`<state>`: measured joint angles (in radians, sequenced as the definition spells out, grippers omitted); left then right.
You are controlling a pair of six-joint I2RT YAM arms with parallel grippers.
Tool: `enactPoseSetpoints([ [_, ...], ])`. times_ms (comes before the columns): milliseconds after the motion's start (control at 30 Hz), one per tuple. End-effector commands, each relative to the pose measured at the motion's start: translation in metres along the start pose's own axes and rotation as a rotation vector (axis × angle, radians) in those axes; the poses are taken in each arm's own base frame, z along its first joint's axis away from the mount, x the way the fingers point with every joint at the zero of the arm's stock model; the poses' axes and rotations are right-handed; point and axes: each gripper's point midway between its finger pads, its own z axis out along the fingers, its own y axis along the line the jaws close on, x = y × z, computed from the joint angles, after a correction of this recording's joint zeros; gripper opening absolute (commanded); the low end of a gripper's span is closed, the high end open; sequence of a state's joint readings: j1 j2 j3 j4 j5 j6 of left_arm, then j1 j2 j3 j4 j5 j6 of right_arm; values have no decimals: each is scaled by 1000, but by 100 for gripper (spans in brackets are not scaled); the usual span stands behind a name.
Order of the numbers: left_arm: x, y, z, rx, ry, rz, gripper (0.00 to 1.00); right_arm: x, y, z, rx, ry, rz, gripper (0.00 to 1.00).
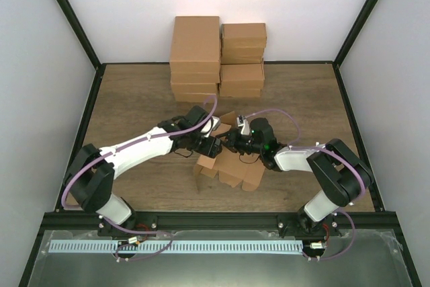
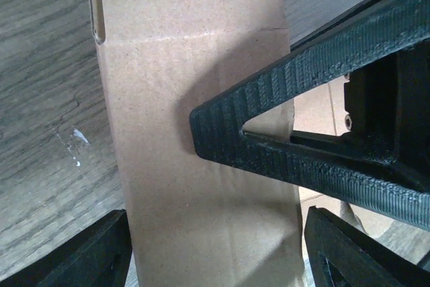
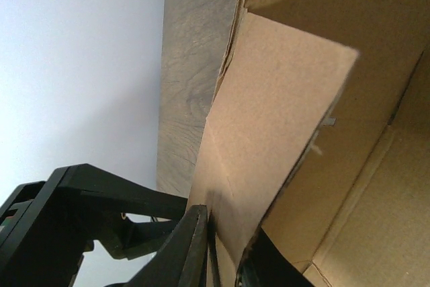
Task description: Fold the paper box
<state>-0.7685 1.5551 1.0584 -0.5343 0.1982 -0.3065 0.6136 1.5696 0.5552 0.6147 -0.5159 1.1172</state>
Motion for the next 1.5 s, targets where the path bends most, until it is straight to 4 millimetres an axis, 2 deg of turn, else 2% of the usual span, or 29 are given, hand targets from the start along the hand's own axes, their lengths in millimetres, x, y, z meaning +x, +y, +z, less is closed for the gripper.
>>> enactPoseSetpoints([
  [0,-4,5,0,-101,2,23,73,4,-1,1,10,14,-17,11],
  [367,-7,-3,-1,-170,-3,52,87,5,-2,1,12,18,-17,11],
  [467,-7,-3,1,-178,2,51,87,4,-1,1,11,17,-18,11],
  [900,-2,-2,9,-186,36,51,69,5,-2,2,16,20,-17,12],
  [1467,-2,-2,5,-249,35,77,66,1,-2,-3,42,-5,-42,17],
])
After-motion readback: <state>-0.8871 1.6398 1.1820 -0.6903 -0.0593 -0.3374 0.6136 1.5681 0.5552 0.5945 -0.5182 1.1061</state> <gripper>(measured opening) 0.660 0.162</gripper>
